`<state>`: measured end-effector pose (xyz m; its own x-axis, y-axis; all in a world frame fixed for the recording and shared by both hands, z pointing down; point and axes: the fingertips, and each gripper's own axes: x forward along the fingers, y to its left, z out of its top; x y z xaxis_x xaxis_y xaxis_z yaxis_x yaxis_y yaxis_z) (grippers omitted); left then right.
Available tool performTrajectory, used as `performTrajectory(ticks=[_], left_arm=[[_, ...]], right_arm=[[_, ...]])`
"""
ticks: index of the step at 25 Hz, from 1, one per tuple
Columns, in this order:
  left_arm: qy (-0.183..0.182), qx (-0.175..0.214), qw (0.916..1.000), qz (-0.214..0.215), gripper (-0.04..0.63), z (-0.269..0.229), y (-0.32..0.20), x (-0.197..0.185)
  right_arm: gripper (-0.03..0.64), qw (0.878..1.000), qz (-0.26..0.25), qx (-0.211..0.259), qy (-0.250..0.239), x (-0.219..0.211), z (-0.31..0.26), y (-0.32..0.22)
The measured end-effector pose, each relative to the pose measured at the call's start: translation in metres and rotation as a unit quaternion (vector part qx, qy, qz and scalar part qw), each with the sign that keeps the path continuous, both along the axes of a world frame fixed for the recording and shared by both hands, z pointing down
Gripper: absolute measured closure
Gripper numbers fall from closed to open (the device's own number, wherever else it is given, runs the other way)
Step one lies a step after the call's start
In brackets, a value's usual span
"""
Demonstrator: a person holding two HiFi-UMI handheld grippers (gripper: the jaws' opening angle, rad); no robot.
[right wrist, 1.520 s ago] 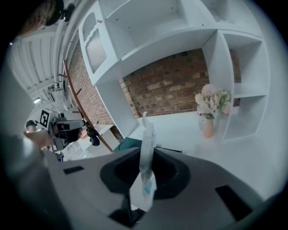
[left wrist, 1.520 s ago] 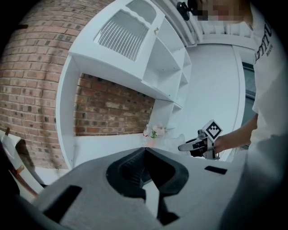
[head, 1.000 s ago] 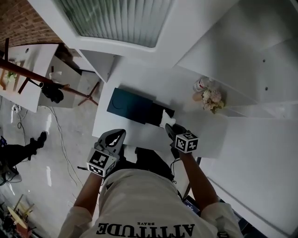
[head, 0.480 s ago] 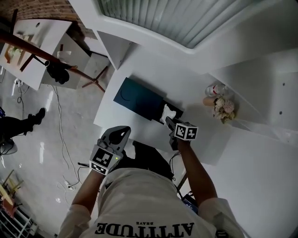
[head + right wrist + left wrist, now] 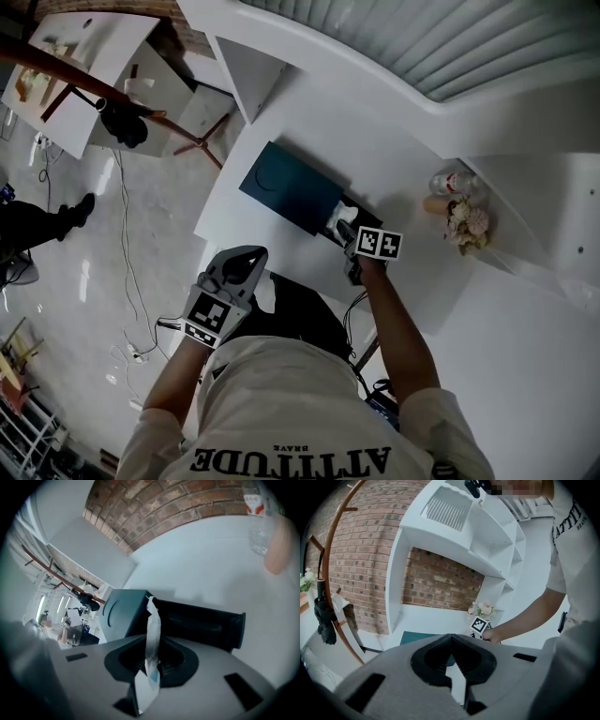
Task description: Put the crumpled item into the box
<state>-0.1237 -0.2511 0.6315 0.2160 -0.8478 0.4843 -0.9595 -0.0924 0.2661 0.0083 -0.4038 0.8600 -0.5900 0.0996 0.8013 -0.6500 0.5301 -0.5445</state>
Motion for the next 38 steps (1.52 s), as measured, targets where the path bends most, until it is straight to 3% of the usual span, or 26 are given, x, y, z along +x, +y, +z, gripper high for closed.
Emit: performTrajectory(ticks=[3, 9, 15, 25, 32, 38], left_arm=[[0.000, -0.003, 1.0000, 0.000, 0.571, 0.001, 0.002, 0.000], [0.000, -0.003, 1.0000, 0.004, 0.571, 0.003, -0.001, 0.004], [-0.005, 0.001, 0.9999, 0.014, 0.571, 0.000, -0.007, 0.015], [-0.011, 0.016, 0.9997, 0.015, 0.571, -0.017, -0.011, 0.042], [-0.018, 0.024, 0.9996, 0.000, 0.571, -0.026, -0.012, 0.052], [-0.027, 0.033, 0.9991, 0.008, 0.571, -0.036, -0.015, 0.070]], right_arm=[[0.545, 0.999, -0.012, 0.029, 0.036, 0.008, 0.004, -0.008], [0.408, 0.989, -0.065, 0.095, 0.098, 0.029, 0.007, -0.014], [0.394, 0.981, -0.105, 0.109, 0.120, 0.049, -0.001, -0.008], [0.411, 0.985, -0.091, 0.146, 0.006, 0.061, -0.052, -0.009], [0.480, 0.979, -0.071, 0.179, -0.064, 0.069, -0.103, -0.012], [0.546, 0.966, -0.059, 0.229, -0.108, 0.081, -0.145, -0.012]])
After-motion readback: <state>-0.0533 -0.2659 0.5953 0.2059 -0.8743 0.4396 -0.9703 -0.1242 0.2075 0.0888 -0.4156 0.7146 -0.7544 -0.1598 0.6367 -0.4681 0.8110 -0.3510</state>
